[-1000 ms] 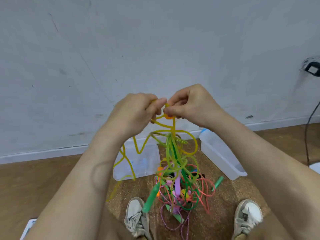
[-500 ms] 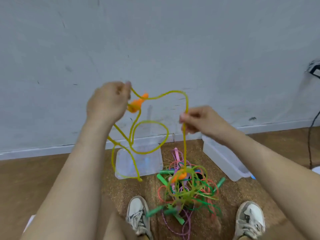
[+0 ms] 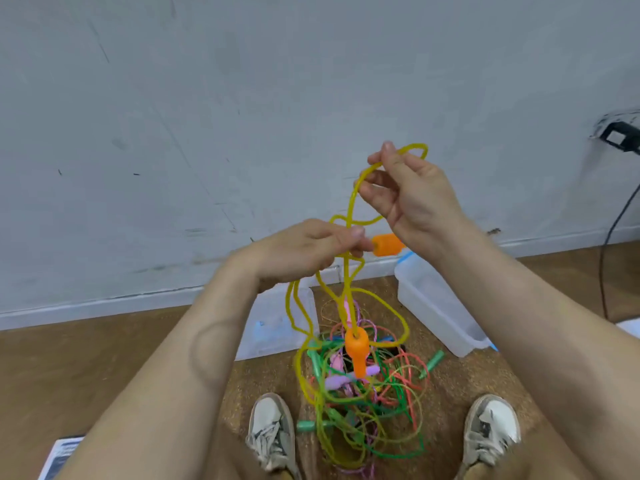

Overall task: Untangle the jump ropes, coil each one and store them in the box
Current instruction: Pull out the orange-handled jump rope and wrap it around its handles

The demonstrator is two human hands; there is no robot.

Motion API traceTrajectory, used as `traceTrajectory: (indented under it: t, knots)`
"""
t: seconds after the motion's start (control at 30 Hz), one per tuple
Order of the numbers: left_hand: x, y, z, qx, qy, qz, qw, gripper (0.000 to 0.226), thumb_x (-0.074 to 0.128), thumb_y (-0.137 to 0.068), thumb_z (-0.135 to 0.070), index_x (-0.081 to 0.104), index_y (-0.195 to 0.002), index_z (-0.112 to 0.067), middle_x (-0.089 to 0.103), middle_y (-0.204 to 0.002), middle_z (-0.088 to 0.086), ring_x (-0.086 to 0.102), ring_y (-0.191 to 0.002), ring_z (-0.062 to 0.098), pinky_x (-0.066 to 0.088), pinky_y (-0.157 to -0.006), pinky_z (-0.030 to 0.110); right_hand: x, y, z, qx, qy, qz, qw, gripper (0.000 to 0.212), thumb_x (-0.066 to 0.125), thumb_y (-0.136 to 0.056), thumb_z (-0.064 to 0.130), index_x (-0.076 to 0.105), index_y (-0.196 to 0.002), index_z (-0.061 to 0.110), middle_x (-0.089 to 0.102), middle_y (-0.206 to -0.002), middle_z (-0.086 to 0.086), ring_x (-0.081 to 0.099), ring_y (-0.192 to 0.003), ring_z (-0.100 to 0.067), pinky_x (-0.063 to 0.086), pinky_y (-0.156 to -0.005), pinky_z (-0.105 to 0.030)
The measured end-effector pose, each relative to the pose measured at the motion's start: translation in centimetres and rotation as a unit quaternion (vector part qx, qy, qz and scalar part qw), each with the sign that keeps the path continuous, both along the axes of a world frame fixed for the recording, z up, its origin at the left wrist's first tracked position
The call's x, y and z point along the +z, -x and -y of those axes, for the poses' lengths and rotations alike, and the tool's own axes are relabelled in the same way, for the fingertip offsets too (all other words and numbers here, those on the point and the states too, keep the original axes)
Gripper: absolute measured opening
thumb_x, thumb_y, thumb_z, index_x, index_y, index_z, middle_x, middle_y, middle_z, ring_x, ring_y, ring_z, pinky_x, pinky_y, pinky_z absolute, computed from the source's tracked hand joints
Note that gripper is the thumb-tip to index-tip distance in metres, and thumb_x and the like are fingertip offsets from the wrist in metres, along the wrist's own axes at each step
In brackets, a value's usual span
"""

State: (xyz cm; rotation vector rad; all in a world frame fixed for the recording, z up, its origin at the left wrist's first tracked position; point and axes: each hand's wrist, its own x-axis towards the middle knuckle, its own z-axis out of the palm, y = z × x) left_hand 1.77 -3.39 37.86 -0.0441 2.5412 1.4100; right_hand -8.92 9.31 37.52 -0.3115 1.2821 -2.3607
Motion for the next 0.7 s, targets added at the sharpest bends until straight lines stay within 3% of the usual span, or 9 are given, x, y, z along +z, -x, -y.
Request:
traceTrajectory:
  t: [0.1,0.27,0.33,0.4,0.43,0.5,0.57,0.63,0.7]
  knots:
    - [-0.1,0.7,-0.4,0.054,-0.062,-0.051,0.995,0.037,0.042,-0.101,-0.028,0.069,-0.092,-0.003,0.056,-0.059,-0.020,0.041,-0.052,-0.002,0.032,-0.049,0.005,-1.0,0.3,-0.4,0.006,-0.070,0.035,0.997,0.030,0.051,-0.099,0.034,0.060,-0.098,0.006,0.060,-0.080,-0.011,0.066,-0.069,-0.019,0.058,-0.066,-0.025]
    - [0.3,1.3,-0.8,0.179,-0.137,-0.114,0.968,0.036,0.041,-0.102,-0.025,0.060,-0.074,-0.012,0.060,-0.061,-0.008,0.045,-0.043,-0.003,0.032,-0.043,0.009,-2.1,-1.9,-0.7,0.153,-0.240,-0.085,0.955,0.045,0.053,-0.087,0.055,0.058,-0.112,0.018,0.064,-0.097,0.001,0.063,-0.085,-0.012,0.049,-0.075,-0.029]
    - [0.3,1.4,-0.4,0.224,-0.154,-0.132,0.953,0.037,0.041,-0.102,-0.026,0.059,-0.073,-0.014,0.059,-0.061,-0.006,0.046,-0.041,-0.001,0.034,-0.043,0.010,-3.4,-2.7,-0.7,0.176,-0.321,-0.201,0.909,0.060,0.069,-0.075,0.055,0.054,-0.124,0.026,0.061,-0.110,0.002,0.059,-0.102,-0.011,0.047,-0.087,-0.031]
    - [0.2,1.6,0.1,0.257,-0.151,-0.144,0.944,0.037,0.042,-0.101,-0.032,0.059,-0.071,-0.018,0.059,-0.066,-0.005,0.045,-0.043,0.001,0.032,-0.044,0.015,-5.2,-3.0,-0.4,0.119,-0.439,-0.354,0.817,0.080,0.080,-0.066,0.053,0.040,-0.135,0.041,0.045,-0.125,0.003,0.046,-0.120,-0.015,0.042,-0.101,-0.039]
    - [0.1,1.6,0.2,0.267,-0.155,-0.148,0.939,0.037,0.042,-0.101,-0.034,0.059,-0.071,-0.020,0.059,-0.067,-0.005,0.044,-0.044,0.003,0.030,-0.044,0.016,-5.9,-3.3,-0.1,0.074,-0.459,-0.395,0.793,0.087,0.079,-0.064,0.053,0.034,-0.137,0.045,0.038,-0.127,0.004,0.042,-0.122,-0.017,0.040,-0.103,-0.042]
    - [0.1,1.6,0.3,0.282,-0.183,-0.160,0.928,0.038,0.042,-0.101,-0.034,0.058,-0.071,-0.019,0.059,-0.068,-0.003,0.042,-0.043,0.004,0.028,-0.043,0.017,-6.5,-3.6,0.3,0.008,-0.428,-0.386,0.817,0.092,0.080,-0.065,0.041,0.028,-0.141,0.038,0.036,-0.127,0.002,0.042,-0.118,-0.015,0.039,-0.099,-0.034]
    - [0.3,1.6,0.6,0.307,-0.228,-0.177,0.907,0.038,0.040,-0.102,-0.033,0.056,-0.072,-0.017,0.059,-0.067,-0.001,0.041,-0.041,0.005,0.026,-0.040,0.017,-7.0,-3.4,0.4,0.008,-0.406,-0.330,0.852,0.090,0.080,-0.067,0.026,0.029,-0.141,0.032,0.046,-0.117,-0.003,0.050,-0.103,-0.015,0.043,-0.088,-0.028]
    - [0.5,1.6,1.2,0.333,-0.268,-0.189,0.884,0.038,0.039,-0.102,-0.032,0.055,-0.072,-0.016,0.059,-0.065,-0.002,0.039,-0.041,0.005,0.022,-0.041,0.018,-7.3,-3.0,0.0,0.075,-0.386,-0.239,0.888,0.072,0.079,-0.070,0.020,0.041,-0.131,0.027,0.061,-0.099,-0.006,0.061,-0.084,-0.019,0.054,-0.078,-0.037]
    - [0.4,1.5,1.9,0.349,-0.281,-0.194,0.873,0.038,0.039,-0.103,-0.032,0.055,-0.073,-0.017,0.059,-0.063,-0.003,0.037,-0.041,0.006,0.019,-0.044,0.021,-7.3,-2.8,-0.4,0.162,-0.348,-0.145,0.912,0.050,0.078,-0.078,0.016,0.051,-0.120,0.019,0.067,-0.087,-0.008,0.067,-0.073,-0.015,0.057,-0.070,-0.037]
